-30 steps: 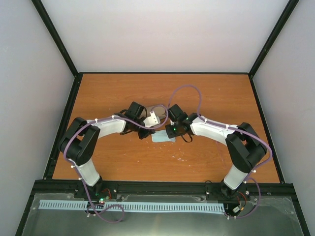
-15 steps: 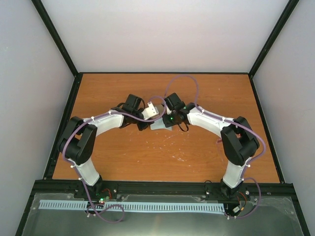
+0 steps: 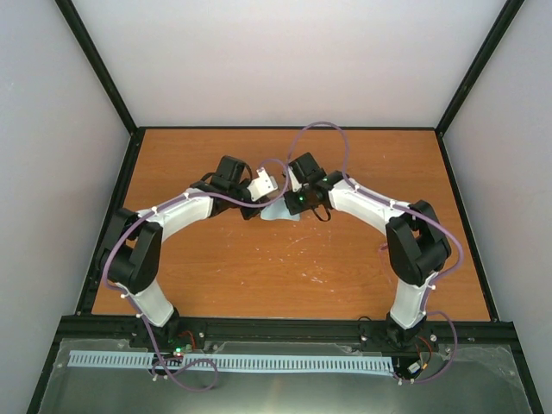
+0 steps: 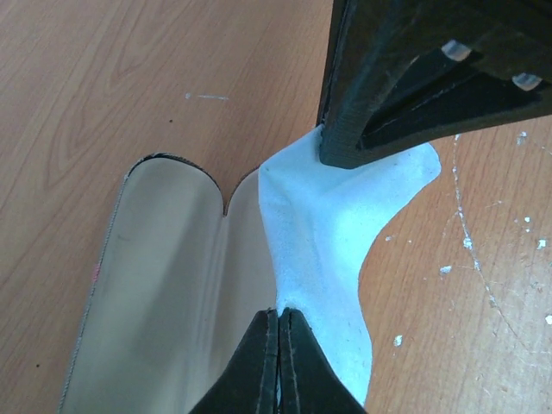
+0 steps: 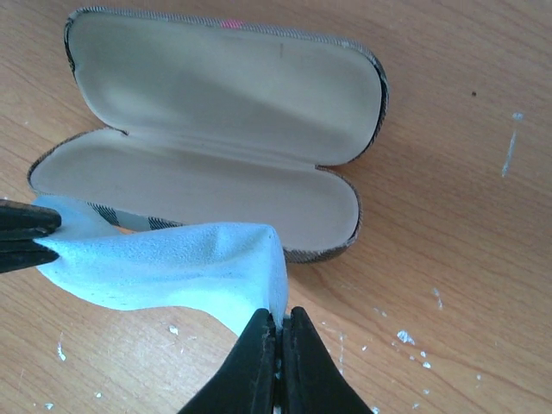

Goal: Organize the sunglasses
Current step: Place the glasses cleaning cloth in the sunglasses case.

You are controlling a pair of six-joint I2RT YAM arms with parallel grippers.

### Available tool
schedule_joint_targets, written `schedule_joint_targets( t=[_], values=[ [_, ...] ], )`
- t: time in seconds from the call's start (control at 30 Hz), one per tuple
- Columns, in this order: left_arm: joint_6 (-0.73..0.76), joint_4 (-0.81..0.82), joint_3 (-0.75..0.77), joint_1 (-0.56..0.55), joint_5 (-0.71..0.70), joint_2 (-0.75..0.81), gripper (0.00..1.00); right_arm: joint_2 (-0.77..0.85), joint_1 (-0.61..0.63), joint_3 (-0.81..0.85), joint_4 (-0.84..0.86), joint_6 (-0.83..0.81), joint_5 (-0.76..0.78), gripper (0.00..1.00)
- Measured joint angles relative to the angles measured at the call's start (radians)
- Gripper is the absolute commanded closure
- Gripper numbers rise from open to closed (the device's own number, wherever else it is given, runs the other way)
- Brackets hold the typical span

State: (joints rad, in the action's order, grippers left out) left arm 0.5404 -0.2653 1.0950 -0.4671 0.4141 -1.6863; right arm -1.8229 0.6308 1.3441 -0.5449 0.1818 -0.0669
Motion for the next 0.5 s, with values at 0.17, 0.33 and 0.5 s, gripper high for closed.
schedule_joint_targets(
  t=[0.17,0.33,0.5],
  values=[
    [0.000,-0.002,0.000,0.013,-0.003,0.000,0.99,-0.028,-0.006,0.040,-0.005,-0.016,-0.019,0.97],
    [0.000,-0.001,-0.005,0.024,-0.004,0.001,0.99,-0.075,-0.009,0.087,-0.012,-0.034,-0.033,0.97],
    [0.000,0.000,-0.013,0.035,-0.003,0.001,0.99,-0.106,-0.010,0.126,-0.030,-0.048,-0.048,0.97]
  ],
)
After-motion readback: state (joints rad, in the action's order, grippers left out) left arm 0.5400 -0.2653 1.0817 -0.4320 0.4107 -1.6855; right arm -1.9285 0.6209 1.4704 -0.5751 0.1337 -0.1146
